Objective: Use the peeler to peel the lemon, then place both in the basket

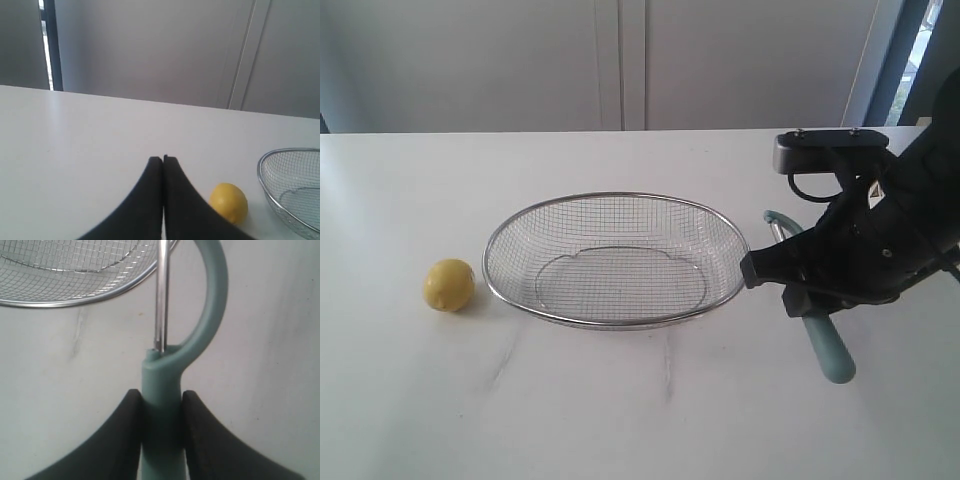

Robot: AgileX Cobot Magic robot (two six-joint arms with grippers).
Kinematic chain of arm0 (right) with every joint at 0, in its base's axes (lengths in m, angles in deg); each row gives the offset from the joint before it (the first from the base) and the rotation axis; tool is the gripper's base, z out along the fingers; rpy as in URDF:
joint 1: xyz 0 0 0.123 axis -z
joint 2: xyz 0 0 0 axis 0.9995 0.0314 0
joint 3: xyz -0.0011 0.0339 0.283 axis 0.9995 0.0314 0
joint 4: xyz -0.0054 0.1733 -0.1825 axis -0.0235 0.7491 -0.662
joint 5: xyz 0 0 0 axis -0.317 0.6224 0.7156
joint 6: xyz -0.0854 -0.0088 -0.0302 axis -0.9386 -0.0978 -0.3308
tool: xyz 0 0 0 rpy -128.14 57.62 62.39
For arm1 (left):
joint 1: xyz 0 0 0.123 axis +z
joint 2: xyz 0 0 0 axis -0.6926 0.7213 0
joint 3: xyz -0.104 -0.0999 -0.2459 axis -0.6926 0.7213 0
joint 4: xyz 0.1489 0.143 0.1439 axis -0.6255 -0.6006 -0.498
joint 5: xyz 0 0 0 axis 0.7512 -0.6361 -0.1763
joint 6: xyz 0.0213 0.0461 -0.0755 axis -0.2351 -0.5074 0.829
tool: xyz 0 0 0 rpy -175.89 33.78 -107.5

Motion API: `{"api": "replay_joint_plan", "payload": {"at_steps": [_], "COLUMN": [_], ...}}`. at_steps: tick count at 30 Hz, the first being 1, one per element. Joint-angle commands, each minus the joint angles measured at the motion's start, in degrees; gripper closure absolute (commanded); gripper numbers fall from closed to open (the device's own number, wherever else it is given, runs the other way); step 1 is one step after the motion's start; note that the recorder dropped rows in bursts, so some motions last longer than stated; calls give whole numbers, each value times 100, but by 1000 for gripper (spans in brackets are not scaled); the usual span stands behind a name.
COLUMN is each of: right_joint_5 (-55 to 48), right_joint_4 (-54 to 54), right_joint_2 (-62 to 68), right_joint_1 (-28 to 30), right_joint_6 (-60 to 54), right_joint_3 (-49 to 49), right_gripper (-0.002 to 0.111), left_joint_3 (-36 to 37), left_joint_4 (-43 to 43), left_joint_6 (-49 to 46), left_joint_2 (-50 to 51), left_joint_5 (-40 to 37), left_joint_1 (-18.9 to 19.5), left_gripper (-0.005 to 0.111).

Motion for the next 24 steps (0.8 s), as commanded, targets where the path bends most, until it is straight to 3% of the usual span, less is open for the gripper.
{"api": "replay_joint_plan", "payload": {"at_steps": [1, 12, 24], "right_joint_5": [96, 147, 227], "right_joint_4": [-5, -5, 71], "right_joint_2": [-48, -48, -48], "right_joint_1": [38, 38, 38], "right_joint_6": [-64, -64, -64], "right_joint_3": [-48, -48, -48], "right_gripper": [108, 108, 108], "left_joint_3": [-779, -2177, -2855], "left_joint_4": [-151, -162, -72], "left_joint_6": [-37, -624, -1034], "left_joint_2": [529, 2340, 4980], "left_joint_5": [-847, -2508, -2834], "left_joint_1": [16, 16, 16], "left_gripper": [107, 107, 107]}}
